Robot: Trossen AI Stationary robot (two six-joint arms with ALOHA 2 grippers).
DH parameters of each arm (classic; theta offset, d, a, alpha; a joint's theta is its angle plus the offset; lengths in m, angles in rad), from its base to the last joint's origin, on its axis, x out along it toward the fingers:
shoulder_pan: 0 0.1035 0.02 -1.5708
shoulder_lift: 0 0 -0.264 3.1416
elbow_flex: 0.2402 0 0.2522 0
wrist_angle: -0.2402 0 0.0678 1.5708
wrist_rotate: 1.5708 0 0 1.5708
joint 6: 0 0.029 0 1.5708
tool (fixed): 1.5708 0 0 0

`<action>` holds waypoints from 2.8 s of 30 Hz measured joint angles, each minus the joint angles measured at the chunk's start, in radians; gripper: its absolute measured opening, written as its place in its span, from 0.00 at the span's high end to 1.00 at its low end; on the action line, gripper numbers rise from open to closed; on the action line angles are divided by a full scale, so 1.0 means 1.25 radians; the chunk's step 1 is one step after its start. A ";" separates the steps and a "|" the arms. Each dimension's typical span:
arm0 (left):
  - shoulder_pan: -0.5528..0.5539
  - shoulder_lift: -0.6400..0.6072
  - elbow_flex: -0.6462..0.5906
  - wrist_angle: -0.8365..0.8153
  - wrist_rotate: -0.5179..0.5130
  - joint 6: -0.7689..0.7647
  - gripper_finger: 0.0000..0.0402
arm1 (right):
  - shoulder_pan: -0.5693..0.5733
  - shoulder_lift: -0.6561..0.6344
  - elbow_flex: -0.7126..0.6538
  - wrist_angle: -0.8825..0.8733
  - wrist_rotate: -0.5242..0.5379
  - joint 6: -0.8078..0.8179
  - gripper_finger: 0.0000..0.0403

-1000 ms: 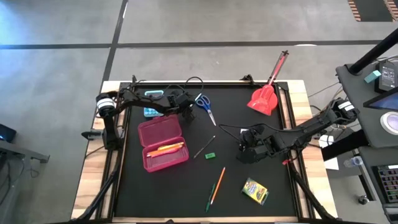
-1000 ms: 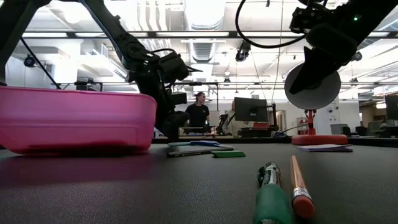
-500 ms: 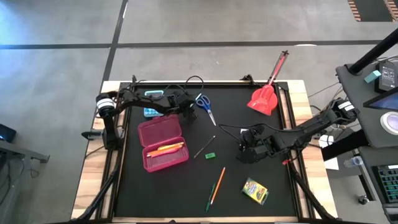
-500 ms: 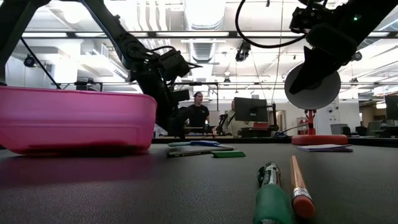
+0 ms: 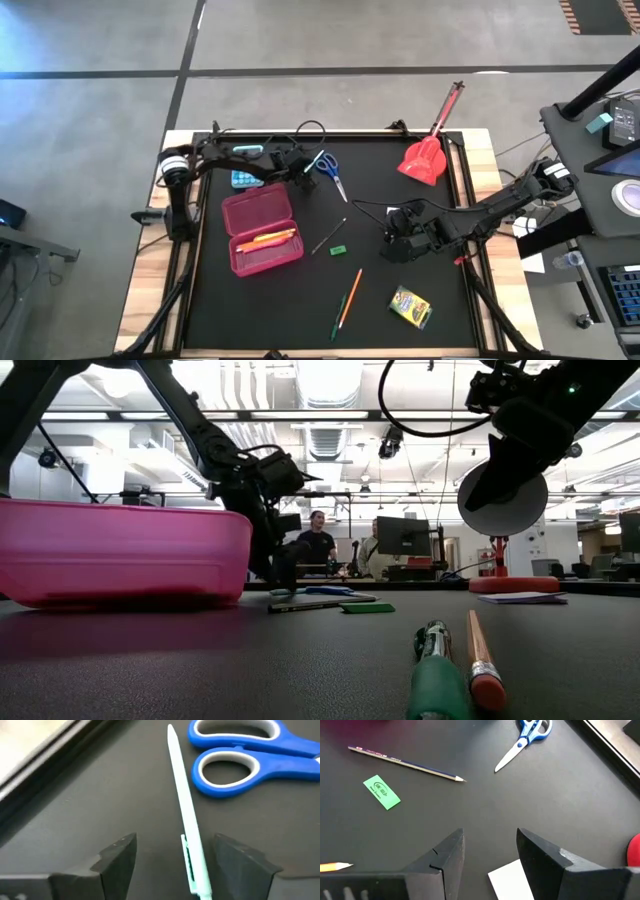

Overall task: Pack school essentials
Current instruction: Put the light blue mechanical pencil into the pink supply box

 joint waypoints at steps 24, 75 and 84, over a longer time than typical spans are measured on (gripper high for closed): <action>0.021 0.020 0.002 0.013 0.054 -0.061 0.96 | 0.000 0.000 0.000 0.000 0.000 0.000 0.58; -0.808 -0.438 -0.185 -0.561 -0.102 -0.752 0.97 | 0.000 0.000 0.000 0.019 0.000 0.000 0.58; -0.808 -0.438 -0.184 -0.562 -0.101 -0.708 0.77 | 0.000 0.000 0.000 0.019 0.000 0.000 0.58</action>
